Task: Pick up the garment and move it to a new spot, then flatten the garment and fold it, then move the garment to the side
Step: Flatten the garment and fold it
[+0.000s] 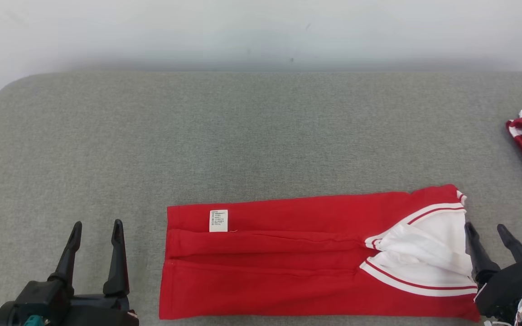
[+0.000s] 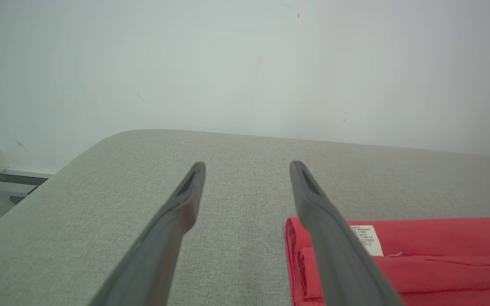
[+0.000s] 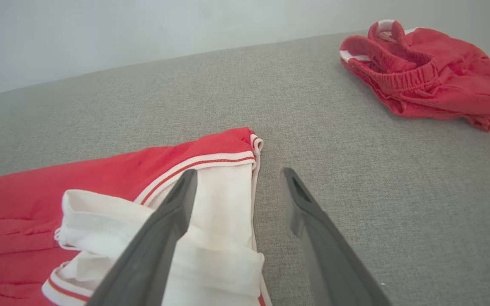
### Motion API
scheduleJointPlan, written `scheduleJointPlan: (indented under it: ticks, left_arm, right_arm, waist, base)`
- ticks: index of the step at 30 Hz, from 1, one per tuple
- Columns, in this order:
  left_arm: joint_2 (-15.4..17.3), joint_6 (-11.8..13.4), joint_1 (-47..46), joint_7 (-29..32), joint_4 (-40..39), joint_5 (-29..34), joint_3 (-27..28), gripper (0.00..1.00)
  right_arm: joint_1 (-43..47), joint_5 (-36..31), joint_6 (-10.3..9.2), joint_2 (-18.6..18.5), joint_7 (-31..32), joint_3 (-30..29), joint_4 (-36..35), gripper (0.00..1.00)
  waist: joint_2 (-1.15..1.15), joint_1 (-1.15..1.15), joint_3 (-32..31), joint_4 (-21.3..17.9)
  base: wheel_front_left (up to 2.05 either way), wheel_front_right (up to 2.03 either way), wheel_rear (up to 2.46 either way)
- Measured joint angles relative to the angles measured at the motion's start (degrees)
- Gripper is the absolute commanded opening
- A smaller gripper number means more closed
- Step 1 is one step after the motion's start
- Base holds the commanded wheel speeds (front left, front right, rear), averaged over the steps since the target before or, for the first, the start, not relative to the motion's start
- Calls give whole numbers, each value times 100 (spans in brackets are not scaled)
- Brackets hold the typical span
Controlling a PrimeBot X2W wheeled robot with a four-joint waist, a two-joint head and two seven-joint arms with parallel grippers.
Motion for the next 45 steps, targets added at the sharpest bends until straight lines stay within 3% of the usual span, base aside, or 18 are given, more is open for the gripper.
scheduleJointPlan:
  ticks: [16, 22, 23, 24, 26, 33, 42, 45]
  left_arm:
    - [-857, -706, 164, 0, 110, 964, 810, 100]
    - [-1026, -904, 167, 0, 187, 1194, 1009, 100]
    - [-1051, -944, 171, 0, 196, 1238, 1044, 100]
    - [-1077, -957, 179, 0, 205, 1268, 1071, 100]
    - [-1115, -1003, 205, 0, 222, 1308, 1139, 100]
    - [-1233, -1134, 285, 0, 253, 1437, 1294, 100]
    - [-1303, -1212, 380, 0, 320, 1585, 1418, 100]
    - [-1324, -1250, 411, 0, 316, 1617, 1484, 100]
  right_arm:
    - [-680, -75, 1, -250, 400, 450, 1904, 100]
    - [-839, 67, -11, -325, 408, 744, 2229, 100]
    - [-854, 105, -19, -344, 456, 825, 2259, 80]
    - [-870, 167, -25, -353, 489, 881, 2286, 31]
    - [-888, 252, -25, -359, 501, 979, 2319, 0]
    - [-988, 467, 9, -458, 320, 1048, 2524, 0]
    - [-1009, 382, 2, -1365, -22, 452, 2919, 0]
    - [-1021, 363, 1, -1439, -18, 405, 2824, 0]
  waist:
    - [0, 0, 110, 324]
    - [0, 0, 72, 370]
    - [0, 0, 57, 373]
    - [0, 0, 41, 373]
    - [0, -1, 11, 364]
    - [0, 0, -78, 287]
    - [0, 0, -278, 189]
    - [0, 0, -327, 129]
  base:
    - [0, 0, 0]
    - [0, 0, 0]
    - [0, 0, 0]
    - [0, 0, 0]
    - [0, 0, 0]
    - [0, 0, 0]
    - [0, 0, 0]
    - [0, 0, 0]
